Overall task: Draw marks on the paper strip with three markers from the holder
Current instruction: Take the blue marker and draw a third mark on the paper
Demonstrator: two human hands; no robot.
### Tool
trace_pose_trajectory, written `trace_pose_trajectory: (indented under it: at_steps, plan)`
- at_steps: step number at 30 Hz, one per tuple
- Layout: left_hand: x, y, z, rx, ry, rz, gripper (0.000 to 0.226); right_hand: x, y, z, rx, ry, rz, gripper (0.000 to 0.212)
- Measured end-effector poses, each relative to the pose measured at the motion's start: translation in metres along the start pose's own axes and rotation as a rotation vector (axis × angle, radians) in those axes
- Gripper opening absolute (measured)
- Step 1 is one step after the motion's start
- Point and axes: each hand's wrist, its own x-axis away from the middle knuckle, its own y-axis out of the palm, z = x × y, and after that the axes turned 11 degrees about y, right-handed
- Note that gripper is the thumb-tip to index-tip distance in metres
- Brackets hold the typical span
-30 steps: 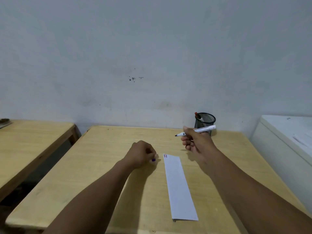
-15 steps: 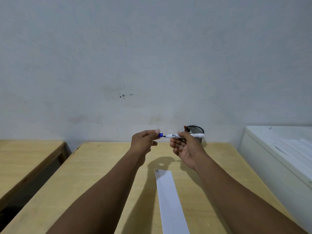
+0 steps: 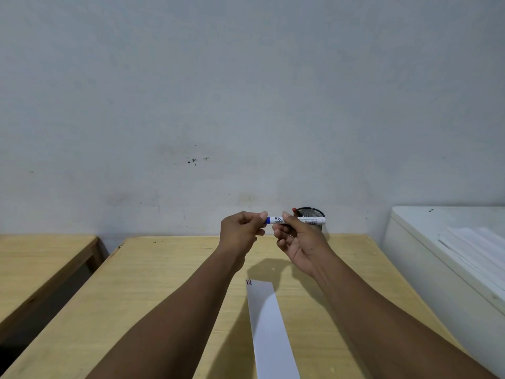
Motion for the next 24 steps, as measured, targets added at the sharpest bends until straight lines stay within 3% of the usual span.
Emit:
trace_pose_trajectory:
  at_steps: [3,8,14,19,24]
  plan:
    - [-0.005,0.000,-0.001,-0.067,0.035,-0.008,0.018,-0.002,-0.003,-0.007,0.114,-0.007,0.021,0.018]
    - [-0.015,0.000,-0.007,-0.200,0.117,0.034,0.022,0.000,-0.023,-0.039,0.750,0.131,0.135,0.050]
    - [-0.038,0.020,0.009,-0.383,0.240,0.047,0.020,-0.011,-0.049,-0.086,1.542,-0.107,0.429,0.030]
    - [-0.066,0.044,0.013,-0.503,0.326,-0.001,0.017,-0.024,-0.059,-0.114,1.747,-0.192,0.467,0.033]
    - [-0.088,0.073,0.005,-0.621,0.394,-0.085,0.014,-0.048,-0.070,-0.124,1.761,-0.203,0.462,0.026]
